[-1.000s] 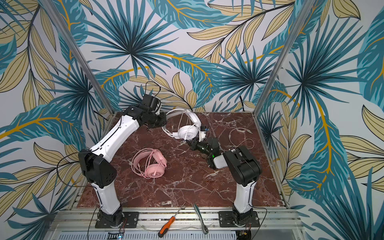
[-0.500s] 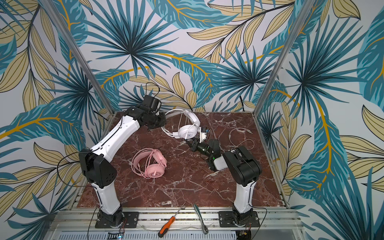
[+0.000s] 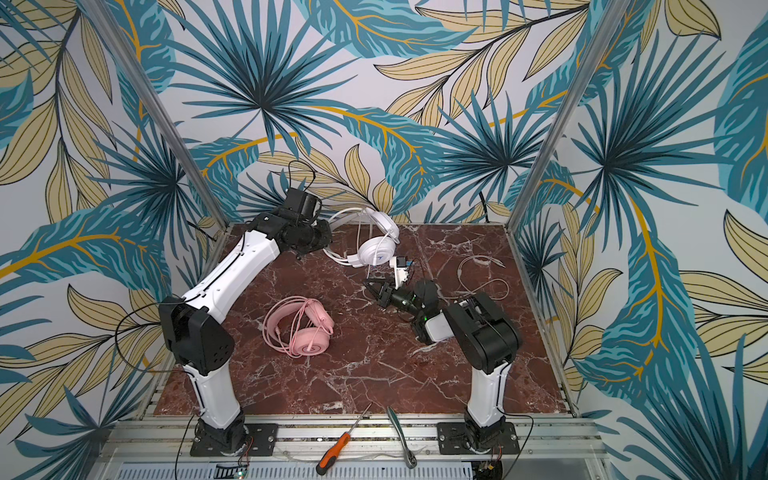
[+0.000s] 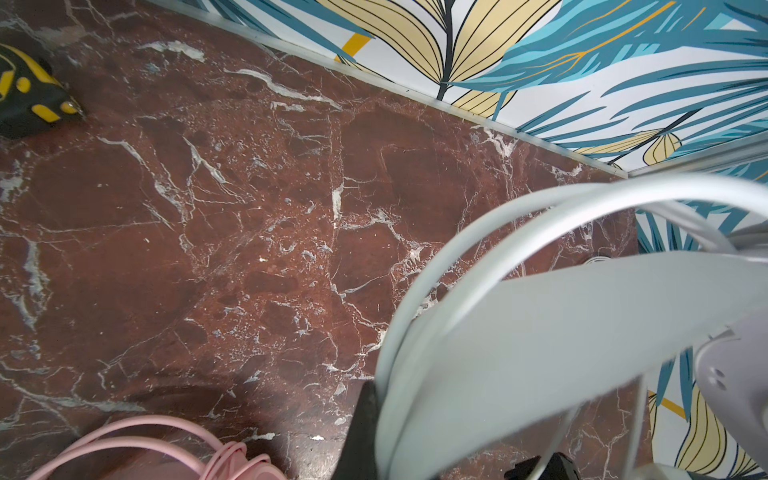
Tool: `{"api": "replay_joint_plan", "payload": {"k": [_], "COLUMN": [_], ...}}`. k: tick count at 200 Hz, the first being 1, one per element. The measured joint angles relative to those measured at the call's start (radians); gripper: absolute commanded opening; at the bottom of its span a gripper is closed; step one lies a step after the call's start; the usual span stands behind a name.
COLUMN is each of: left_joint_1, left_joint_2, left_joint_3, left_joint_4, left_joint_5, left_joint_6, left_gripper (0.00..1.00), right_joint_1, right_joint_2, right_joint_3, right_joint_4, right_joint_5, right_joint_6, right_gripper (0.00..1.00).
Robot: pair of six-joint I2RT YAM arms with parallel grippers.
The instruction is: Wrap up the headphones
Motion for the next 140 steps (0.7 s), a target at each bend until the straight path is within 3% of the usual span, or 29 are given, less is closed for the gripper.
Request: {"api": "replay_joint_plan", "payload": {"k": [80, 140], "left_joint_1": [-0.006, -0.019], "left_joint_2": [0.040, 0.050], "left_joint_3": [0.019, 0.022], "left_joint_4": [-0.001, -0.003], "left_joint_5": [-0.012, -0.085], "left_joint_6": [-0.014, -0.012], "left_gripper": [0.00, 0.00], "right_joint_1": [0.010, 0.010], "right_joint_2": [0.016, -0.003], "right_joint_3": [0.011, -0.001], "right_joint_4": [0.000, -0.035], "right_joint_5": [-0.041, -0.046], "right_joint_6": [0.005, -0.002], "right_gripper": [0.00, 0.00]}}
